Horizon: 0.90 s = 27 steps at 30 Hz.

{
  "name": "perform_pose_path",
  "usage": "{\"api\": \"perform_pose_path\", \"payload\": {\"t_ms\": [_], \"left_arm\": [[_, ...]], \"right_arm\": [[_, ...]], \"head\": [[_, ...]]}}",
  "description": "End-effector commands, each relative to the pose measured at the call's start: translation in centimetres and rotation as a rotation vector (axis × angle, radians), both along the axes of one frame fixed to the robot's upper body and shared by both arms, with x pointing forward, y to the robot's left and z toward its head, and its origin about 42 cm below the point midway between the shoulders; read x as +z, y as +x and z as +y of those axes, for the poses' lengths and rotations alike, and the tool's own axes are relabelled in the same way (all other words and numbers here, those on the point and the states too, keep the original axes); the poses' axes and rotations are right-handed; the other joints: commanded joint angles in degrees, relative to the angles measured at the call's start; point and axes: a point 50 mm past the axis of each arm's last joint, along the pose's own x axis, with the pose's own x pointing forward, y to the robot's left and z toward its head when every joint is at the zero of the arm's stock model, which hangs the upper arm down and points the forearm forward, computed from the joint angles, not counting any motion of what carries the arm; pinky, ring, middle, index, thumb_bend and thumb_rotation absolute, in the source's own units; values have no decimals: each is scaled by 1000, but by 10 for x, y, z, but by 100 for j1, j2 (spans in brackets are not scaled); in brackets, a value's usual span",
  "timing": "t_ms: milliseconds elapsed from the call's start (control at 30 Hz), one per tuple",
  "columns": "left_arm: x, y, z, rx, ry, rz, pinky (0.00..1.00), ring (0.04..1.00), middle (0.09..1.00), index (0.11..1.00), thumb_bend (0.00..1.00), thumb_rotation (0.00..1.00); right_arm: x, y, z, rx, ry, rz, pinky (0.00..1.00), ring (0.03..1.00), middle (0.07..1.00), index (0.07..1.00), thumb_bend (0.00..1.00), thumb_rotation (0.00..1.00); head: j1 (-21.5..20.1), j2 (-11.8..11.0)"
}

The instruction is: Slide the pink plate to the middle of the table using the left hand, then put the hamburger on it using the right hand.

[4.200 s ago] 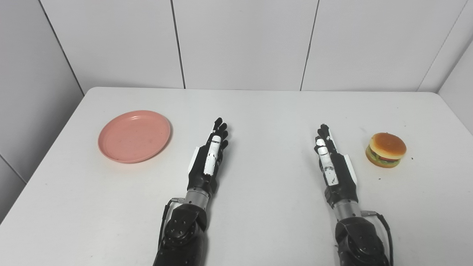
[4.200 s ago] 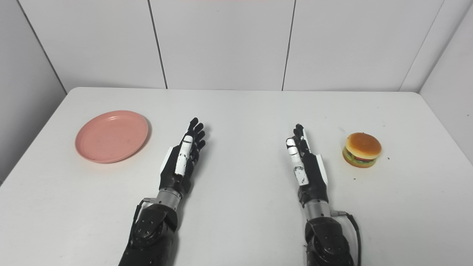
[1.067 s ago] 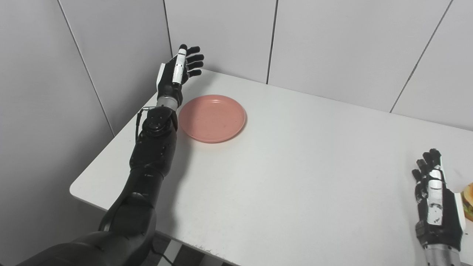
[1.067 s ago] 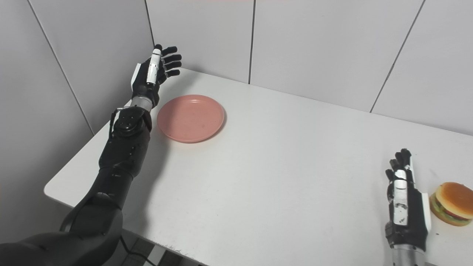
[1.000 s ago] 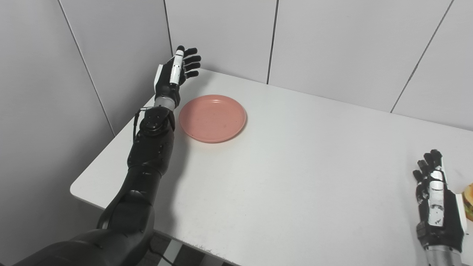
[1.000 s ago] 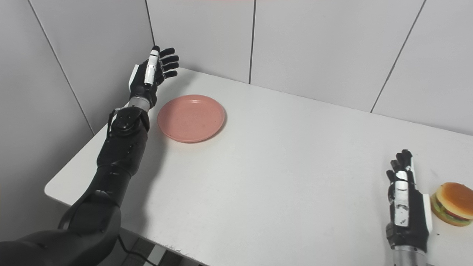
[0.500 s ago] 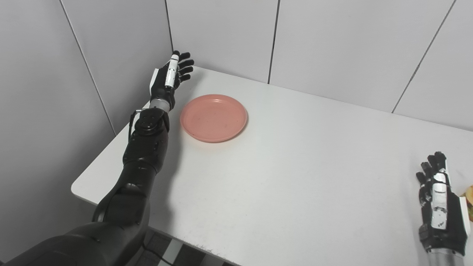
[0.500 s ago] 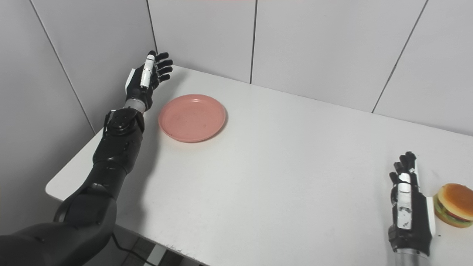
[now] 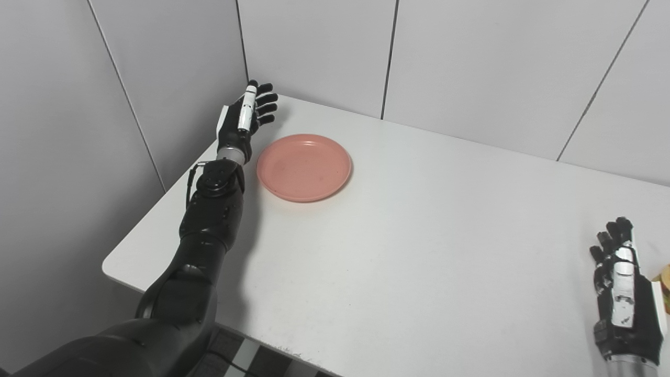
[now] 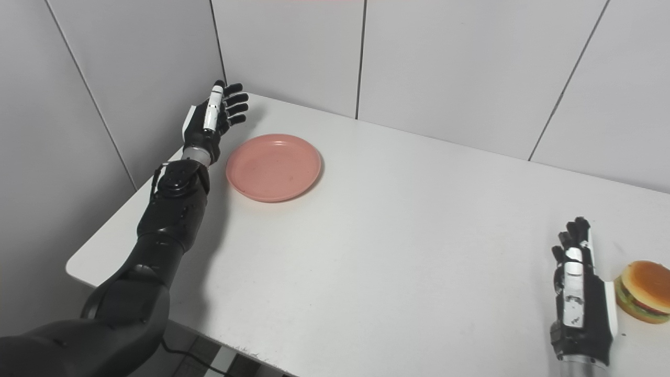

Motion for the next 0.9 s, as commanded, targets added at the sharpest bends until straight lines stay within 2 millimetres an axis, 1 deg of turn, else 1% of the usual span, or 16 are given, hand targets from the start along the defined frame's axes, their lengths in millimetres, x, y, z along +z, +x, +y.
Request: {"api": "perform_pose_path", "payload": {"t_ms": [0,100,200,400,533,600,733,833,867], "left_arm": [[25,8,2,0,44,-73,769,786,762,738,449,1000],[19,6,-2,-5,31,-64,755,784,758,733,447,1000],[11,5,-4,-27,20,-53,770,805,776,748,436,1000],[-1,2,-11,-26,25,-35,762,796,767,741,429,1000],[-6,1,-13,-27,21,-30,764,790,761,739,437,1000],[-6,0,-12,-26,21,-35,763,788,761,740,440,1000],[2,2,-10,-17,28,-42,765,796,769,745,427,1000],[6,3,-7,-21,20,-50,768,802,772,746,422,1000],[8,3,-6,-22,20,-53,769,806,777,749,424,1000]], "right_arm": [[3,0,0,0,-3,-8,1000,995,1000,1000,479,967],[3,-1,0,1,6,-10,1000,998,1000,1000,467,957],[4,-2,0,-2,-4,-13,1000,995,1000,1000,488,955],[5,-2,0,-4,-19,-17,1000,990,1000,1000,490,969],[5,-2,-1,2,-13,-14,1000,993,1000,1000,506,967],[5,-3,-1,3,-10,-14,1000,996,1000,1000,498,966],[5,-2,-1,-1,-11,-17,1000,996,1000,1000,490,959],[4,-2,-1,-3,-14,-16,1000,994,1000,1000,477,977],[4,-2,-1,-7,-9,-15,1000,992,1000,1000,481,963]], "head": [[-2,6],[-19,37],[-25,49],[-24,68],[-15,78],[-15,78],[-8,85],[-9,90],[-12,94]]}}
